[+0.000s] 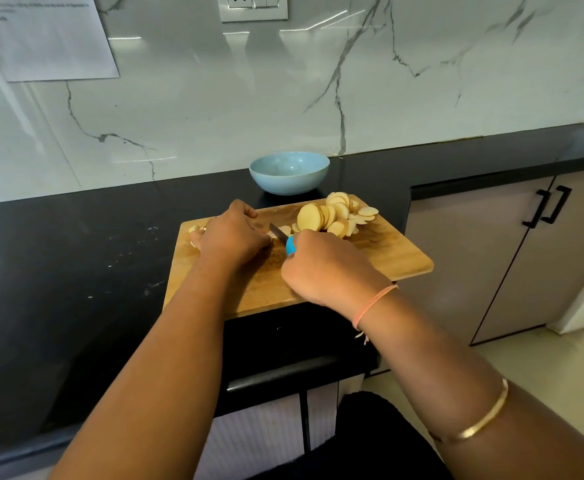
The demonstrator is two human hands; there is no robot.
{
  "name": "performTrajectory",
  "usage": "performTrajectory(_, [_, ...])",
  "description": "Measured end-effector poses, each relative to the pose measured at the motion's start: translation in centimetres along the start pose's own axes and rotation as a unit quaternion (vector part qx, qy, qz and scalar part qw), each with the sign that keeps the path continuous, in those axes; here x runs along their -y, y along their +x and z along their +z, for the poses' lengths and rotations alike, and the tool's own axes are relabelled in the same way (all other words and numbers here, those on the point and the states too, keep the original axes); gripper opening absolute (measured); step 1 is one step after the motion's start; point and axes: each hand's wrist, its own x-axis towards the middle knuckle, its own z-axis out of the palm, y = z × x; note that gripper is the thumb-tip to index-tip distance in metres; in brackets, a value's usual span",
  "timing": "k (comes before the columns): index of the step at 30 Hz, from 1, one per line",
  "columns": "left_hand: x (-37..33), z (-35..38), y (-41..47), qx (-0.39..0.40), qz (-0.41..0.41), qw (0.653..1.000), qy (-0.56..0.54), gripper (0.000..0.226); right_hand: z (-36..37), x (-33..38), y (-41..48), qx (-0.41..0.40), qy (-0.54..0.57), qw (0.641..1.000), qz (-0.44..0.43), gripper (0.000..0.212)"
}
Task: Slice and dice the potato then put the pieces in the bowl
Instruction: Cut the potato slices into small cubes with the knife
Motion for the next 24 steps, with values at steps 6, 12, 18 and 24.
performTrajectory(6, [0.0, -0.1, -0.2, -0.015, 0.005, 1.000, 0.012, 0.036, 0.3, -0.7, -2.4, 0.007, -0.002, 1.000, -0.011, 0.042])
performTrajectory(12, [0.0, -0.1, -0.1, -0.023, 0.010, 1.000, 0.013, 0.032, -1.5, -1.2, -4.1, 0.010, -0.010, 1.000, -0.017, 0.040])
performTrajectory(18, [0.5, -0.5, 0.4, 0.005, -0.007, 0.999, -0.035, 0.026, -1.4, -0.8, -2.6, -0.027, 0.012, 1.000, -0.009, 0.038])
performTrajectory(24, [0.3, -0.3, 0.2, -0.022, -0.002, 1.000, -0.014, 0.022, -0.1, 0.4, -0.7, 0.008, 0.015, 1.000, 0.000, 0.031])
